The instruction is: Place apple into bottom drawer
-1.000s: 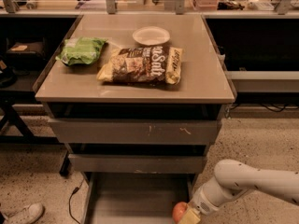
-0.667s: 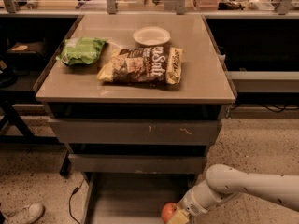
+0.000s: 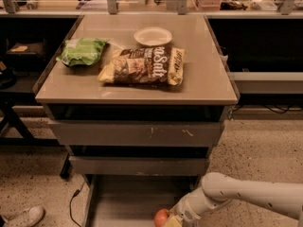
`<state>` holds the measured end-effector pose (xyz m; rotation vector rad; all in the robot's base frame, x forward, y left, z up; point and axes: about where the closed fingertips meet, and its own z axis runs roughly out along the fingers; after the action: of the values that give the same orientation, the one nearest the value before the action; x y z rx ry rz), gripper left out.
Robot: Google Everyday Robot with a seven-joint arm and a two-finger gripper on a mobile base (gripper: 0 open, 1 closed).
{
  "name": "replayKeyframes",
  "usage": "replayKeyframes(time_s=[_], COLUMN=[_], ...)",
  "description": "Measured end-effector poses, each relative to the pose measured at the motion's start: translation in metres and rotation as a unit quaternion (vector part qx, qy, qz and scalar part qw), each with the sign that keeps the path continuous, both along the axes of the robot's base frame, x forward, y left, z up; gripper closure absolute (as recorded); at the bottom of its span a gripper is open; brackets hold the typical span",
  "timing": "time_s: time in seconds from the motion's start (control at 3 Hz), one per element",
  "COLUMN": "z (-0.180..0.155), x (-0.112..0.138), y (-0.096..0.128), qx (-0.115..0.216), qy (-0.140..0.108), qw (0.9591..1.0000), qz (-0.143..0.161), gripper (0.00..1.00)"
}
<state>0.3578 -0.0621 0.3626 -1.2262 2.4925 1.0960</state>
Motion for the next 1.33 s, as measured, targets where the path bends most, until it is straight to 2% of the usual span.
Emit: replayKeyframes(time_s=[0.33, 0.67, 1.0, 1.33], z=[-0.025, -0.058, -0.113, -0.114], x=[0.006, 0.023, 0.071, 0.073], y=[0.008, 0.018, 0.036, 0.037], qx=[0.014, 0.029, 0.015, 0.015], qy=[-0.002, -0.017, -0.039, -0.040], qw=[0.9998, 0.9988, 0.9970, 0.9970], qz=[-0.013, -0.036, -0.065, -0.065], gripper=[1.00, 1.00, 1.00, 1.00])
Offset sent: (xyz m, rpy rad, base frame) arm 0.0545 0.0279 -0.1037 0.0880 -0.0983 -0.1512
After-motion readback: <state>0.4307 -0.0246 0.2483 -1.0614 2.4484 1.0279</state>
